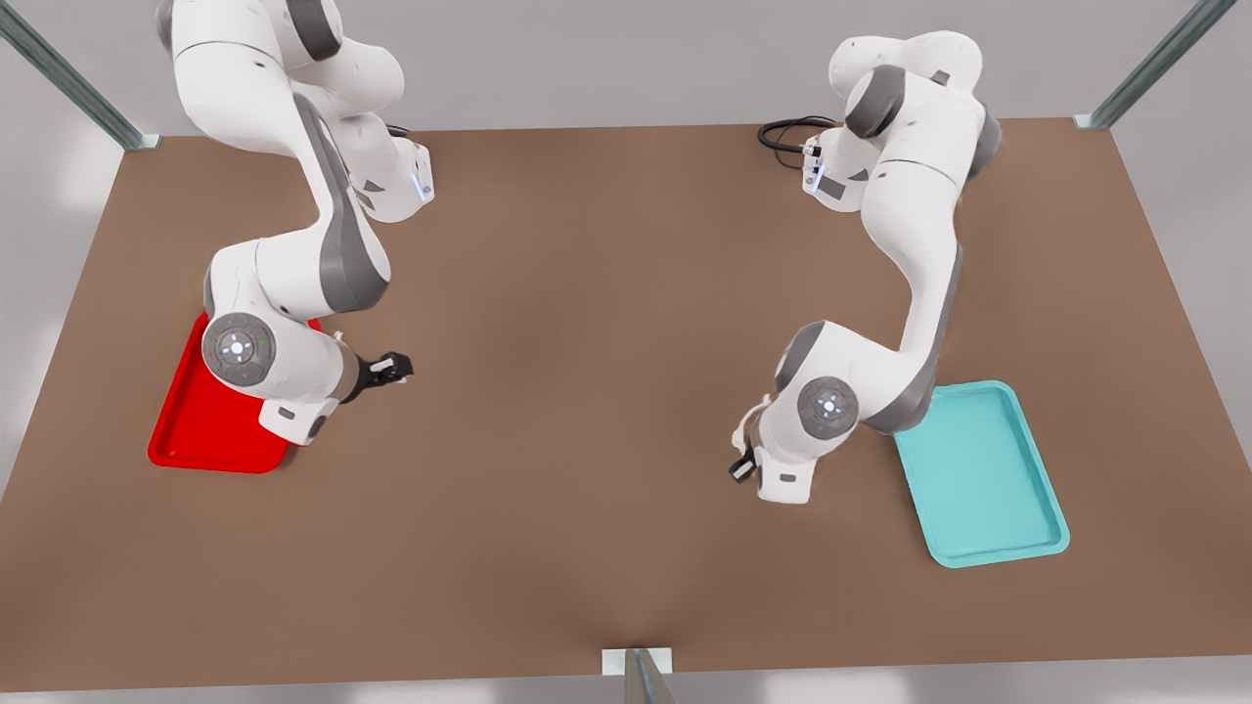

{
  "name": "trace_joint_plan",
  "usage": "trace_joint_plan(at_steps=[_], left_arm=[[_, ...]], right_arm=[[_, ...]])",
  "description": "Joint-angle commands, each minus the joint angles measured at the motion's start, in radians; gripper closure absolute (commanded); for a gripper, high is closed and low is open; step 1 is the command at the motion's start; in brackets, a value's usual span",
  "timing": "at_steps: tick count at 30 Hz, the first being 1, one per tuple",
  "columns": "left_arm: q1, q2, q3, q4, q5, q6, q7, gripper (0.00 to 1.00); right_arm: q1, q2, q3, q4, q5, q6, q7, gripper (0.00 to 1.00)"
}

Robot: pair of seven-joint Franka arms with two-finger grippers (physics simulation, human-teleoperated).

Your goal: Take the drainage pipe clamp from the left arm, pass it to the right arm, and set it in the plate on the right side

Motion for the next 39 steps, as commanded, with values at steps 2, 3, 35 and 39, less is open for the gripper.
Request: trace_joint_plan(at_steps=[2,3,35,39], left_arm=[[-0.126,0.052,-0.004,0.066,0.0,-0.004,-0.419,0.79],[-0.166,0.061,-0.001,0.089,0.002,0.021,-0.504,0.79],[-0.301,0.184,0.048,0.242,-0.013,0.12,-1.272,0.79],[-0.301,0.186,0.049,0.242,-0.012,0.127,-1.272,0.79]], right_arm=[[0.038,0.035,0.001,-0.002,0.039,0.168,0.258,0.0],[0.058,0.05,-0.001,-0.005,0.071,0.194,0.313,0.0],[0.331,0.113,0.001,-0.174,0.16,0.59,0.478,0.0],[0.351,0.106,0.001,-0.195,0.16,0.596,0.478,0.0]])
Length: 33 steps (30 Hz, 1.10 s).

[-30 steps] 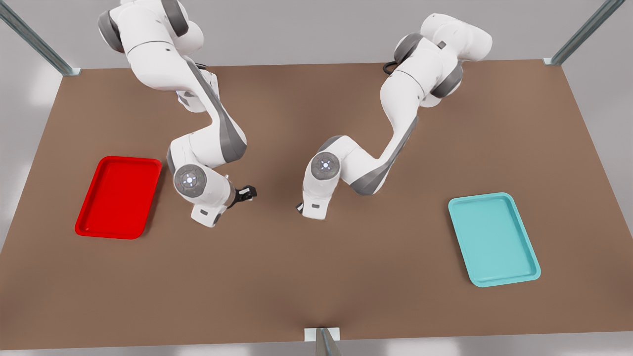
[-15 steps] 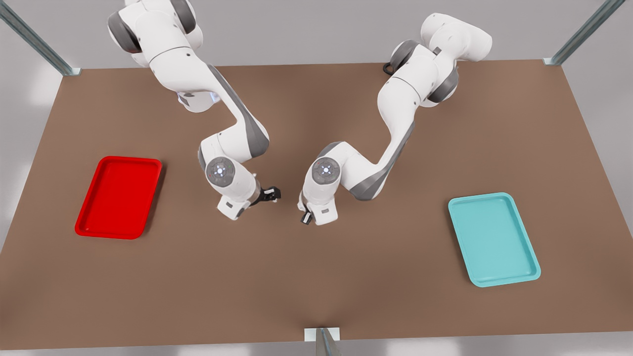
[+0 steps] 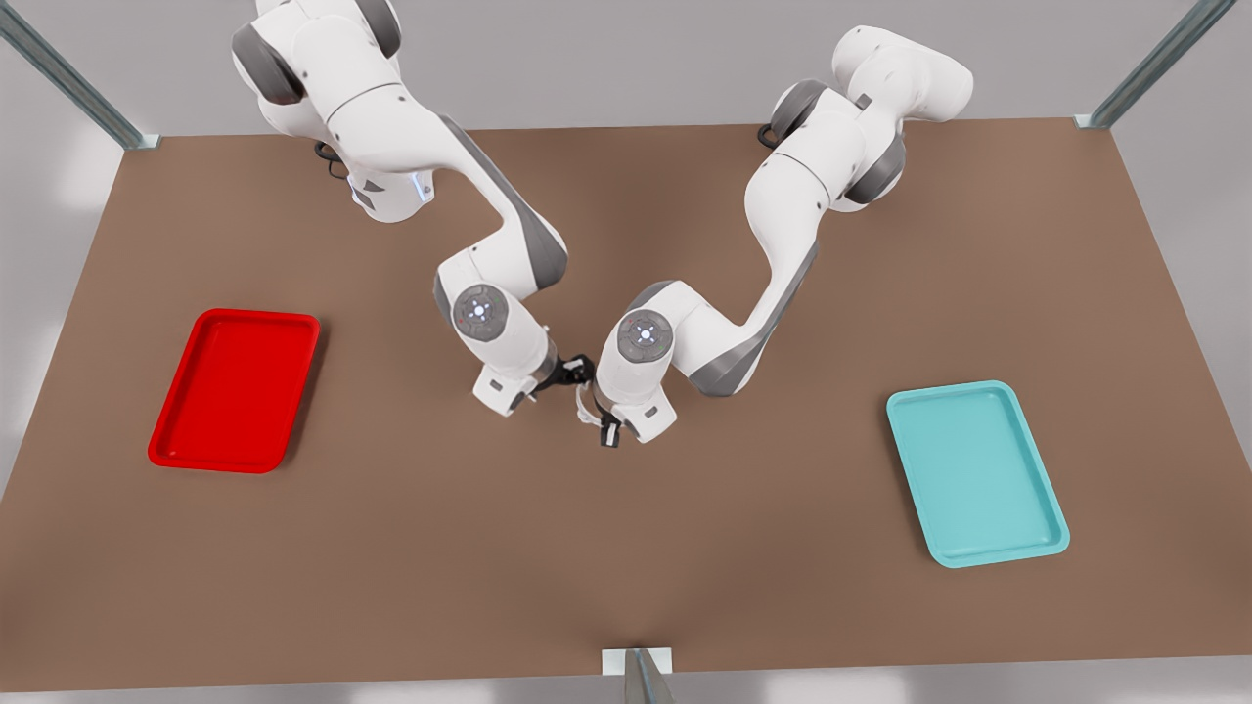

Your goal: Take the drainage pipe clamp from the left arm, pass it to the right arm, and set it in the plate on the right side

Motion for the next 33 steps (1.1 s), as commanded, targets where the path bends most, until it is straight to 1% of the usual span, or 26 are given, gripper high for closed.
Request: trace_joint_plan(at_steps=[1,6,13,15,16,18,19,20,21,26,27,31,33], left_arm=[[0.0,-0.002,0.0,0.001,0.003,0.009,-0.236,0.79],[0.0,0.0,0.0,0.001,0.001,0.011,-0.233,0.79],[-0.001,0.001,0.0,0.002,0.003,0.018,-0.228,0.79],[0.0,0.0,0.0,0.002,0.004,0.018,-0.227,0.79],[0.0,0.0,0.0,0.002,0.004,0.018,-0.224,0.79],[0.0,0.0,0.0,0.002,0.004,0.018,-0.219,0.79],[0.0,0.0,0.0,0.002,0.004,0.018,-0.219,0.79],[0.0,0.0,0.0,0.002,0.004,0.024,-0.219,0.78],[0.0,0.0,0.0,0.001,0.004,0.041,-0.219,0.0],[0.005,-0.006,0.0,0.001,0.007,0.029,-0.218,0.0],[0.014,-0.009,0.001,0.001,0.009,-0.005,-0.176,0.0],[0.046,-0.031,-0.005,0.001,0.004,-0.032,-0.164,0.0],[0.104,-0.098,-0.026,0.001,-0.006,-0.172,-0.032,0.0]], right_arm=[[0.01,0.001,0.0,-0.009,0.002,0.02,0.058,0.0],[0.036,0.026,0.0,-0.026,-0.001,0.058,0.058,0.0],[0.056,0.102,0.0,-0.015,-0.001,0.134,0.058,0.0],[0.058,0.109,0.0,-0.015,-0.001,0.144,0.058,0.04],[0.059,0.11,0.0,-0.015,-0.002,0.144,0.058,0.25],[0.058,0.105,0.0,-0.014,-0.002,0.143,0.057,0.74],[0.059,0.105,0.0,-0.014,-0.002,0.143,0.058,0.79],[0.059,0.105,0.0,-0.012,-0.001,0.141,0.06,0.79],[0.059,0.105,0.0,-0.009,-0.001,0.14,0.061,0.79],[0.056,0.124,-0.002,0.012,-0.01,0.143,0.098,0.79],[0.044,0.135,-0.011,0.011,-0.014,0.141,0.095,0.79],[0.005,0.133,-0.029,0.02,-0.016,0.131,0.092,0.79],[-0.042,0.124,-0.034,0.008,-0.017,0.124,0.09,0.79]])
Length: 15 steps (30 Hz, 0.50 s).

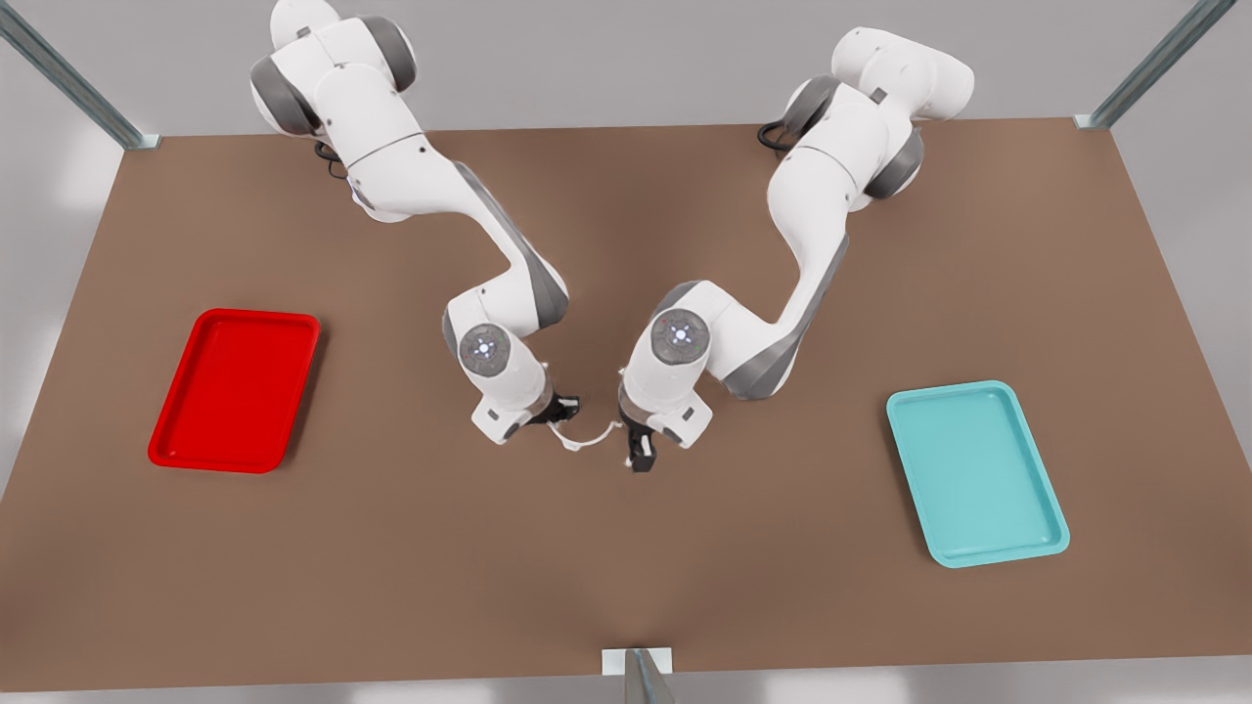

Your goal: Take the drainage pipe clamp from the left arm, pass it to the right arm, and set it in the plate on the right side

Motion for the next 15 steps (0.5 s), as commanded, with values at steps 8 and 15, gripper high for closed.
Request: trace_joint_plan(at_steps=[8,15], left_arm=[[0.481,-0.504,-0.026,-0.3,0.062,-0.632,2.349,0.0],[0.55,-0.58,-0.01,-0.32,-0.153,-0.644,2.407,0.0]], right_arm=[[-0.443,-0.154,-0.004,-0.064,-0.185,-0.278,-0.469,0.79],[-0.692,-0.302,-0.002,-0.292,-0.377,-0.212,-0.764,0.79]])
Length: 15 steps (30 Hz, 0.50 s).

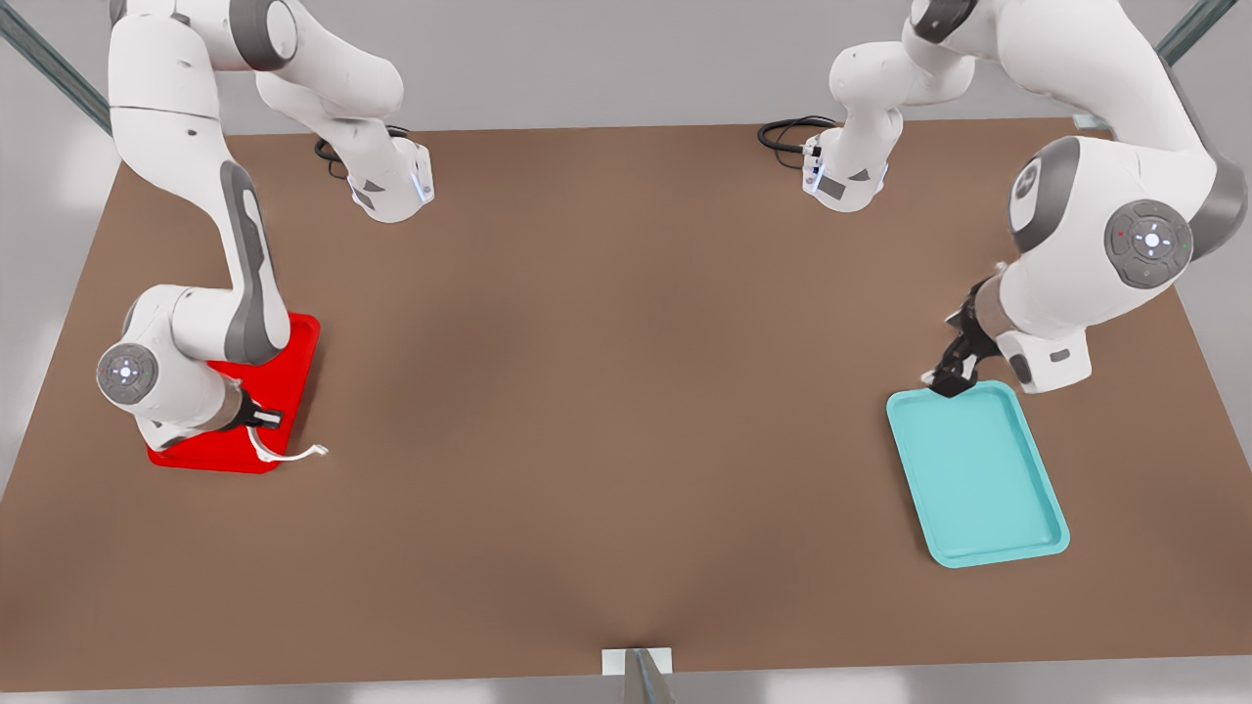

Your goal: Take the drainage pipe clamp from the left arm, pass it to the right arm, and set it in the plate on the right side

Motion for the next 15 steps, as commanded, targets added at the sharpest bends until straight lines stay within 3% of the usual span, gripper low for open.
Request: trace_joint_plan(at_steps=[1,4,6,11,12,13,15], left_arm=[[-0.001,-0.008,-0.022,0.011,-0.015,-0.091,1.237,0.0],[-0.015,-0.008,-0.059,0.011,0.028,-0.075,1.224,0.0],[-0.03,-0.029,-0.127,0.011,0.111,-0.091,1.216,0.0],[-0.024,-0.034,-0.151,0.01,0.083,-0.107,1.145,0.0],[-0.022,-0.034,-0.151,0.01,0.073,-0.105,1.145,0.0],[-0.022,-0.034,-0.15,0.01,0.074,-0.104,1.145,0.0],[-0.022,-0.034,-0.151,0.01,0.066,-0.11,1.145,0.0]], right_arm=[[-0.043,-0.024,0.0,-0.063,-0.077,0.05,-0.517,0.79],[-0.155,-0.024,0.0,-0.176,-0.1,0.168,-0.61,0.79],[-0.201,-0.021,0.0,-0.186,-0.1,0.177,-0.667,0.79],[-0.233,-0.007,0.0,-0.184,-0.1,0.179,-0.71,0.79],[-0.236,0.004,0.0,-0.179,-0.1,0.179,-0.708,0.19],[-0.244,0.011,0.0,-0.175,-0.1,0.177,-0.708,0.0],[-0.247,0.013,0.0,-0.173,-0.099,0.176,-0.708,0.0]])
